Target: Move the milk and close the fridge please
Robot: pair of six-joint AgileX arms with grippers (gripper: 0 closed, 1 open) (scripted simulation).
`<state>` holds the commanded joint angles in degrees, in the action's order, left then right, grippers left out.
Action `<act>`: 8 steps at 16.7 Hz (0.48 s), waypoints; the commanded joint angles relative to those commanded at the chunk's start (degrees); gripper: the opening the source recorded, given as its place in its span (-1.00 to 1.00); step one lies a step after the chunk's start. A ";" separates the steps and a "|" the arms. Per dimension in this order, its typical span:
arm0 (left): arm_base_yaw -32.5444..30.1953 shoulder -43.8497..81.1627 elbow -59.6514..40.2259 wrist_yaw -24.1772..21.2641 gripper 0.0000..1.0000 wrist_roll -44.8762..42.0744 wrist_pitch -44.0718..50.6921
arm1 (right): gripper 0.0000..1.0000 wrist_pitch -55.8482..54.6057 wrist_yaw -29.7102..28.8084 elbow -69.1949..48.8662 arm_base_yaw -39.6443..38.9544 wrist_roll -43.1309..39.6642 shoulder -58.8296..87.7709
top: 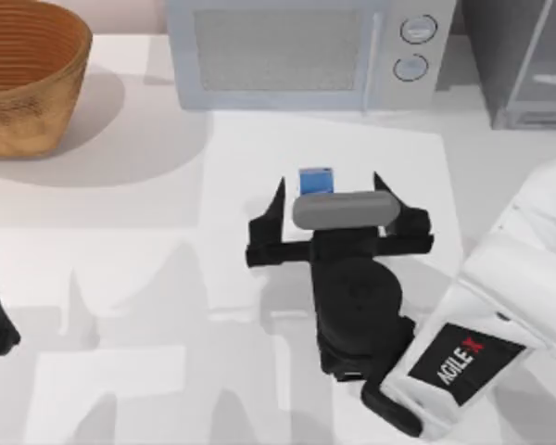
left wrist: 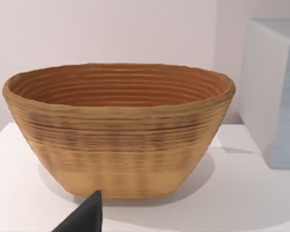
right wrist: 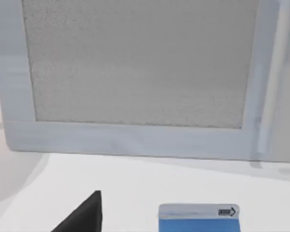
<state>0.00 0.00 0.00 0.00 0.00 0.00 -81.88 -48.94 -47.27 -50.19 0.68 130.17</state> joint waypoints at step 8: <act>0.00 0.00 0.00 0.00 1.00 0.00 0.00 | 1.00 -4.63 1.28 -5.83 0.95 0.17 10.06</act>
<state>0.00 0.00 0.00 0.00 0.00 0.00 -86.51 -47.66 -53.10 -49.25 0.85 140.23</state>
